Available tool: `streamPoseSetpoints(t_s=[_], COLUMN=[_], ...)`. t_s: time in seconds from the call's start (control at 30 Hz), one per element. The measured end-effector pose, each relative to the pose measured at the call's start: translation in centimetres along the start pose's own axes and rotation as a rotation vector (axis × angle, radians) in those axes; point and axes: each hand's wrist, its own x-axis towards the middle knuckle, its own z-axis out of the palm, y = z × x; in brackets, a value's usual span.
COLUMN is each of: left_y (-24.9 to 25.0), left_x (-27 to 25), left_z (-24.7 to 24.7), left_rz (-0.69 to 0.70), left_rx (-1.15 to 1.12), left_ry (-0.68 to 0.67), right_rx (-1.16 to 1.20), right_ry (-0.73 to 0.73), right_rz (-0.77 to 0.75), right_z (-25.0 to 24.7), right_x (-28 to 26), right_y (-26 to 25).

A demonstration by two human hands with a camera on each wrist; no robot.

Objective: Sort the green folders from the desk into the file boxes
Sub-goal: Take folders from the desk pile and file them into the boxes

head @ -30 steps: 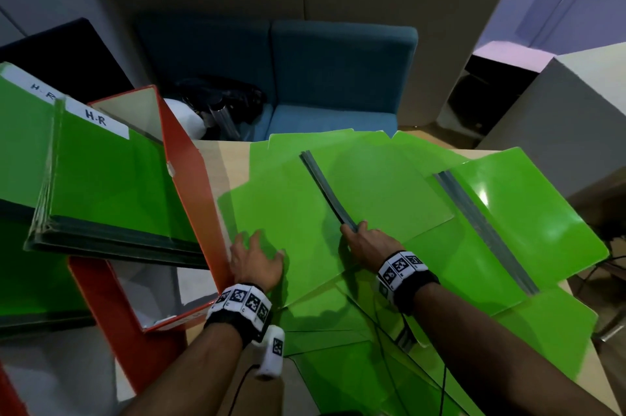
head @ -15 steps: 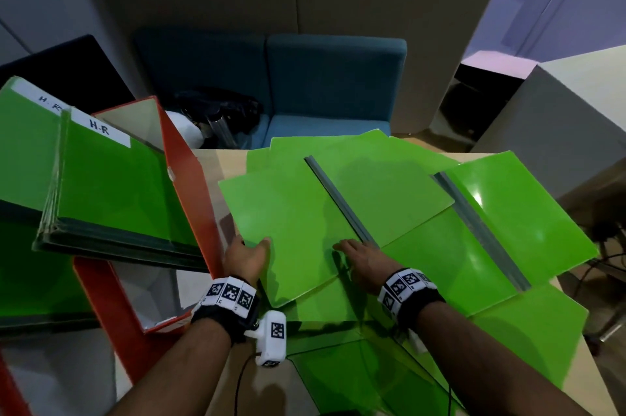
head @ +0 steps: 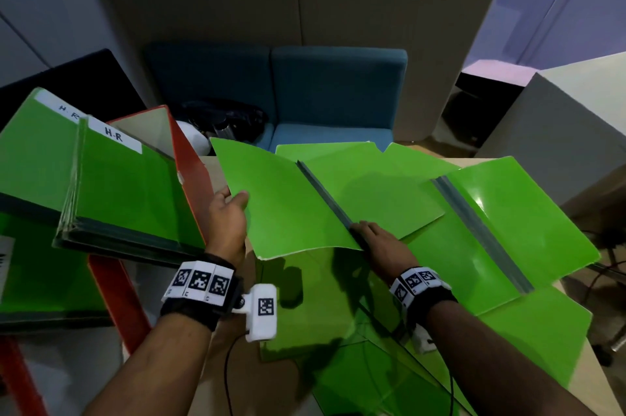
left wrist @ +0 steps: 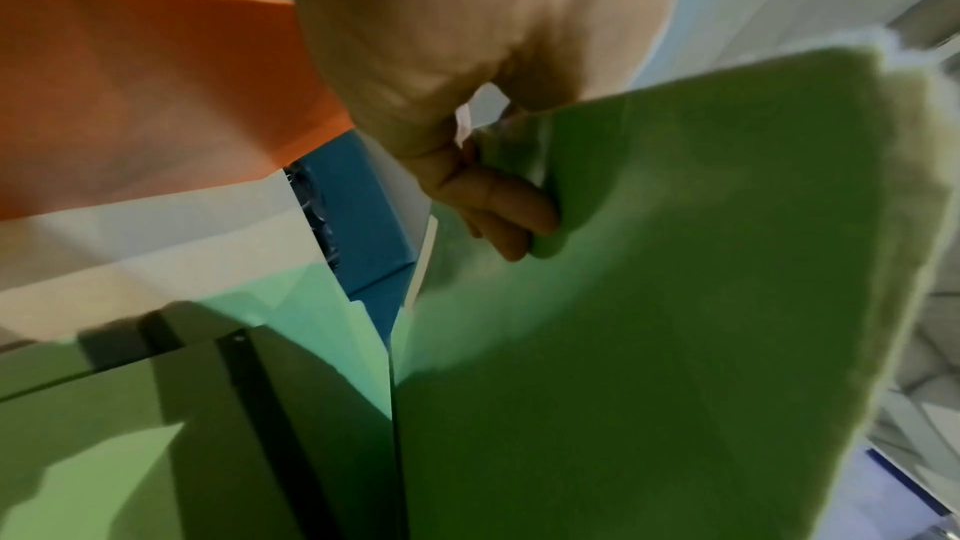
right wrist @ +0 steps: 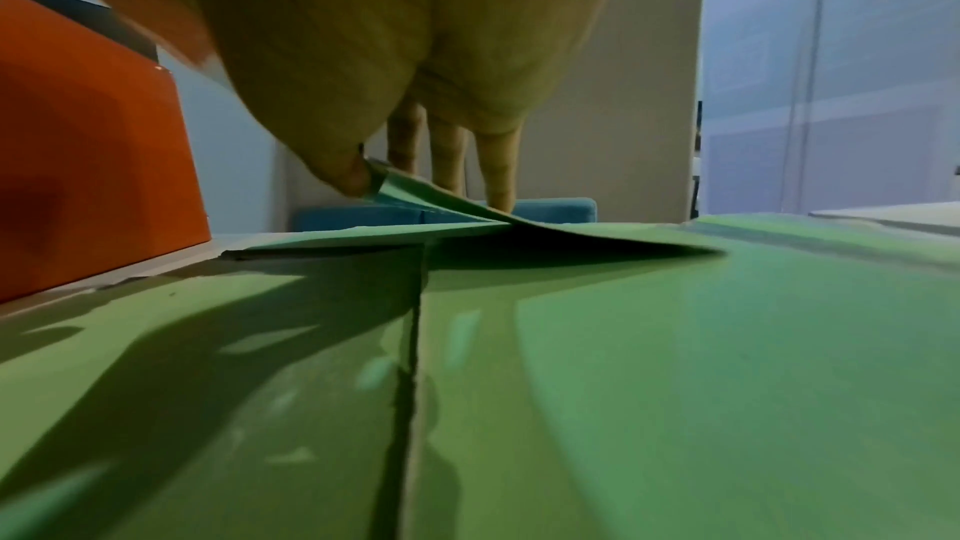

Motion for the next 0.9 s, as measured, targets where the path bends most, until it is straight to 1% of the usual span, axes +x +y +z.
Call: streamPoseSetpoints(t_s=[0.07,0.17,0.23,0.3,0.33,0.37,0.43,0.47,0.6,0.67,0.73,0.83,0.9], left_y=[1.4,3.6,5.1,6.5,7.2,7.9,9.0,9.4,9.9,9.9,9.4,7.1,4.7], left_x=[-0.7,-1.9,-2.7,-3.3,-3.5,-3.9,-4.5,-4.7,-5.1,-5.0,-4.8,-4.4,-3.7], left_z=[0.2,0.7,1.3,2.0,2.4,2.8,3.6,3.9,4.8,5.2,5.7,6.5,6.9], left_rz=[0.031,0.070,0.107,0.145,0.166,0.186,0.220,0.231,0.276,0.245,0.197,0.166,0.104], left_rx=[-0.066,-0.149,-0.226,-0.286,-0.305,-0.318,-0.330,-0.328,-0.343,-0.372,-0.313,-0.100,0.026], left_ry=[-0.044,-0.066,-0.081,-0.117,-0.132,-0.142,-0.159,-0.166,-0.231,-0.289,-0.357,-0.422,-0.415], right_rx=[-0.033,-0.110,-0.105,0.021,0.117,0.211,0.313,0.347,0.643,0.700,0.698,0.811,0.933], right_ry=[0.044,0.106,0.130,0.190,0.258,0.355,0.544,0.599,0.659,0.696,0.744,0.807,0.815], right_rz=[-0.027,-0.100,-0.157,-0.127,-0.093,-0.084,-0.124,-0.148,-0.191,-0.230,-0.187,-0.100,-0.067], right_z=[-0.8,-1.9,-2.3,-2.8,-3.1,-3.3,-4.0,-4.5,-7.6,-8.4,-8.5,-8.5,-8.9], right_x=[-0.2,-0.3,-0.5,-0.7,-0.9,-0.8,-0.6,-0.4,-0.1,-0.3,-0.4,-0.6,-1.1], right_y=[-0.3,-1.3,-2.3,-3.3,-3.8,-4.2,-4.7,-4.8,-5.9,-5.9,-5.6,-5.0,-4.8])
